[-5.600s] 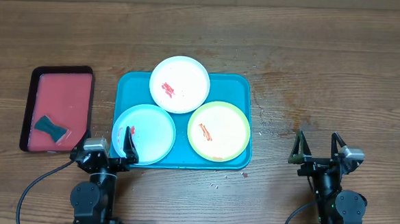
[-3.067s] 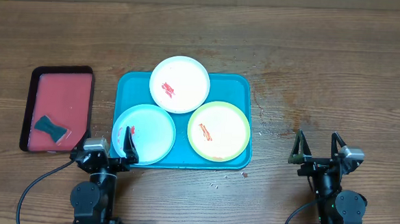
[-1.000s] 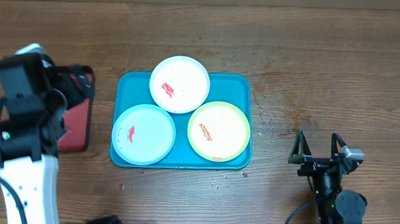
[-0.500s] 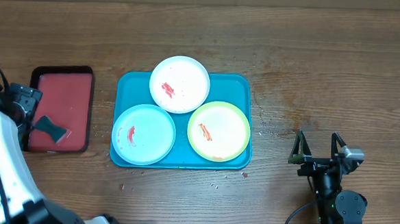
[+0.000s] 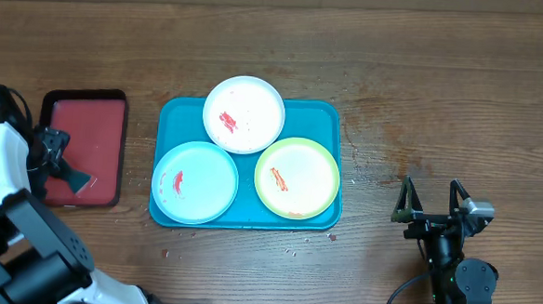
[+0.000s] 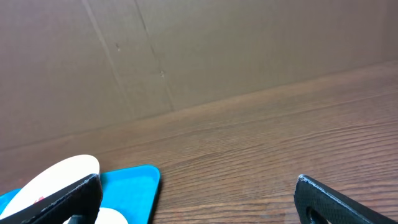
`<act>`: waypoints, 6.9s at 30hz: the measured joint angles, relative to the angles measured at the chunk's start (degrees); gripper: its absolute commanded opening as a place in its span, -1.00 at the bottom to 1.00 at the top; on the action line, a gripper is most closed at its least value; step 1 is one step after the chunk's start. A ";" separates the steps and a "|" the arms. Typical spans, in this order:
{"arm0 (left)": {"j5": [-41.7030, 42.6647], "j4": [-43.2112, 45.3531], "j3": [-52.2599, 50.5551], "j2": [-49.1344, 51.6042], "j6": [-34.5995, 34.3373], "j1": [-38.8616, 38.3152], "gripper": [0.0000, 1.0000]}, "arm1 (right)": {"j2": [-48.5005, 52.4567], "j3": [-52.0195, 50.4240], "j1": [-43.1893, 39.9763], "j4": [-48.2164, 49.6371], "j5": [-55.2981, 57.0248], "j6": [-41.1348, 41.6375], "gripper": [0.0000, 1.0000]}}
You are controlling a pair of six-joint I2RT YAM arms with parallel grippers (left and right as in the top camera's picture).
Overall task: Clean dirty plates on tray and stack at the side
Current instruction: 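Move the left gripper over the pink basin toward the green sponge, then grasp the green sponge in the basin with the left gripper, then lift the sponge out of the soapy water with the left gripper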
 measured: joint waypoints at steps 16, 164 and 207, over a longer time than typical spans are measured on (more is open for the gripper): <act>2.93 8.33 0.11 11.30 7.19 0.00 0.35 | 0.00 0.00 0.00 -0.02 0.00 0.00 1.00; 0.59 12.39 5.20 15.74 23.65 -13.20 -0.91 | 0.00 0.00 0.00 -0.02 0.00 0.00 1.00; -3.39 3.26 14.60 5.49 21.22 -12.92 -0.92 | 0.00 0.00 0.00 0.00 0.00 0.00 1.00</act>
